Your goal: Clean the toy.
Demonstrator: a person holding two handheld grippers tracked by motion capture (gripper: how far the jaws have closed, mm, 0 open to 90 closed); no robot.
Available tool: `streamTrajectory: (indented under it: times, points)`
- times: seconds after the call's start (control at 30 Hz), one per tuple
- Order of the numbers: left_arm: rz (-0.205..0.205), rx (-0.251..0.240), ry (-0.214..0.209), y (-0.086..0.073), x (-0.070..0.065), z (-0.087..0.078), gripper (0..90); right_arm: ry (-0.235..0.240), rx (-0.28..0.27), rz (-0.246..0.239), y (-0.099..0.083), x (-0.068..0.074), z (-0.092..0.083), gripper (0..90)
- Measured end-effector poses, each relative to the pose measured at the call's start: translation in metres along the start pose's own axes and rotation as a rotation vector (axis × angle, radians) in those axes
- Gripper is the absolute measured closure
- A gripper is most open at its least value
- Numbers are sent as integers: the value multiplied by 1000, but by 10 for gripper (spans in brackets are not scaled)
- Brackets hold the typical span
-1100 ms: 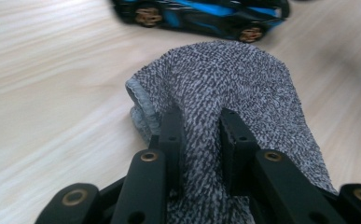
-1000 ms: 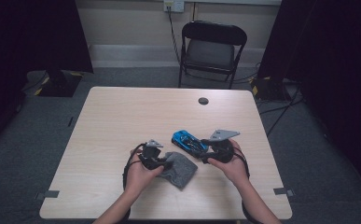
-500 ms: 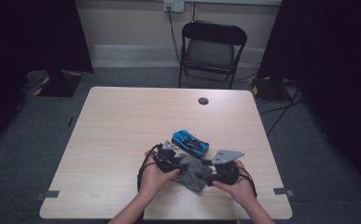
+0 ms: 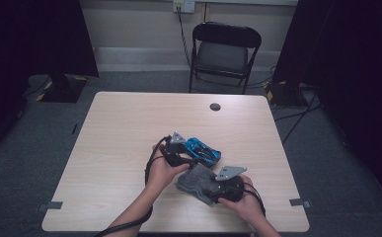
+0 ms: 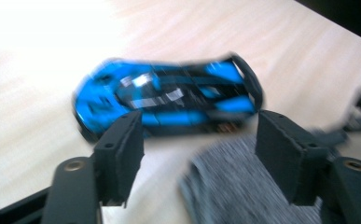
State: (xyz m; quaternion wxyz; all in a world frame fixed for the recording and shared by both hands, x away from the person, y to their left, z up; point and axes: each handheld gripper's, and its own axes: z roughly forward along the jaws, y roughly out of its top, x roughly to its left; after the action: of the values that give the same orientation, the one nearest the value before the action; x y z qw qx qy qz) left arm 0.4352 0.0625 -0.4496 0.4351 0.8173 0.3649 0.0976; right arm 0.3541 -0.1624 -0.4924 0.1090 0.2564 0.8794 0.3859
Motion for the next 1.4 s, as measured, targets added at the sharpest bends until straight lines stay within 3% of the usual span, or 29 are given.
streamTrajectory:
  times: [0.2, 0.33, 0.63, 0.73, 0.9, 1.07, 1.4]
  points:
    - [-8, -34, -4, 19, 9, 22, 192, -7, -6, 6, -1, -1, -1, 541]
    - [10, -14, 5, 25, 6, 36, 180, -5, -18, 12, -4, -6, -3, 679]
    - [96, 35, 13, 20, 3, 56, 192, -8, -28, 16, -5, -7, -3, 692]
    - [89, 53, 5, 16, 5, 58, 189, 0, -34, 24, -6, -7, -3, 692]
    - [108, 36, 6, 10, 10, 60, 149, 2, -35, 25, -6, -8, -3, 691]
    - [89, 15, -5, 7, 15, 61, 103, 1, -32, 27, -5, -8, -3, 692]
    - [94, 36, -3, 9, 16, 61, 103, -36, 20, 14, 3, -11, -4, 775]
